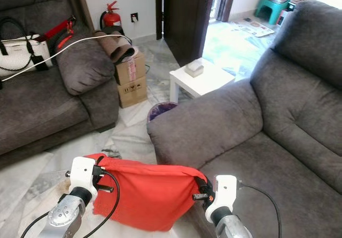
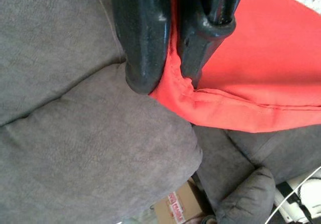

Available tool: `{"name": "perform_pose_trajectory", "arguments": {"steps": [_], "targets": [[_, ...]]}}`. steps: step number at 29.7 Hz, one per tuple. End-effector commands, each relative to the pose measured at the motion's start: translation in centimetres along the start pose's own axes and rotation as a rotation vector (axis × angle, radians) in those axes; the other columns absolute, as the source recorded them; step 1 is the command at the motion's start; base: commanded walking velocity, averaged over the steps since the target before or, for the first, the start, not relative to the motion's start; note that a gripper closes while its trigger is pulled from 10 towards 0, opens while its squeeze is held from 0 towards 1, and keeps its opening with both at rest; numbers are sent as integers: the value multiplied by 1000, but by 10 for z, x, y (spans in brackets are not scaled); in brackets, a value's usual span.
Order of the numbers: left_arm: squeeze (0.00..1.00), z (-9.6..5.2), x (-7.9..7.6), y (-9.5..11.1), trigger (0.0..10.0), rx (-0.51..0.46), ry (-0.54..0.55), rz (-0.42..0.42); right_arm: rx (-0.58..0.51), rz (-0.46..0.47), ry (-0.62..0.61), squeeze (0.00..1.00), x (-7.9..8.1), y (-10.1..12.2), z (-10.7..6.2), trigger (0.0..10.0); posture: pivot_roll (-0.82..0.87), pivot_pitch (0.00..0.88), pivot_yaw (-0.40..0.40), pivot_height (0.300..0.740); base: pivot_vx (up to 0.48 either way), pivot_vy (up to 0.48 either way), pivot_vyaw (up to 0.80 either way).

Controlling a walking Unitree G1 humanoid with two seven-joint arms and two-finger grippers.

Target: Move the pillow to the sofa from floor

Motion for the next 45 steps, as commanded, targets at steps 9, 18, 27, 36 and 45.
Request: {"name": "perform_pose_trajectory", "arguments": {"steps": [9,18,27,36,45], "targets": [[0,2,3,18,10000,-65,17,26,-41,-10,-11,0,-3,8,1,10000,4,135,15,740,0,0,-781],[0,2,3,19,10000,-68,23,47,-46,-21,-6,0,-4,11,2,10000,3,139,12,740,0,-305,-781],[0,1,2,18,10000,-65,17,48,-49,-26,-2,0,-4,11,2,10000,2,139,10,740,0,0,-781],[0,0,1,18,10000,-68,8,30,-66,-16,-14,0,-6,13,3,10000,3,140,10,740,0,0,-404],[0,-1,-1,17,10000,-67,0,19,-85,-8,-13,0,-6,16,3,10000,2,139,8,740,0,0,0]]}}
Point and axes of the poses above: a point about 5 cm out from each wrist's last joint towards the gripper, its own z axis pointing out of the wrist towards the gripper, its own y axis along the axis of the wrist's last joint, x = y × z, the point moved 3 cm from there along z, pointing out of the wrist towards the gripper, and after that the axes turned 3 degrees about z, right-handed, at the moved point
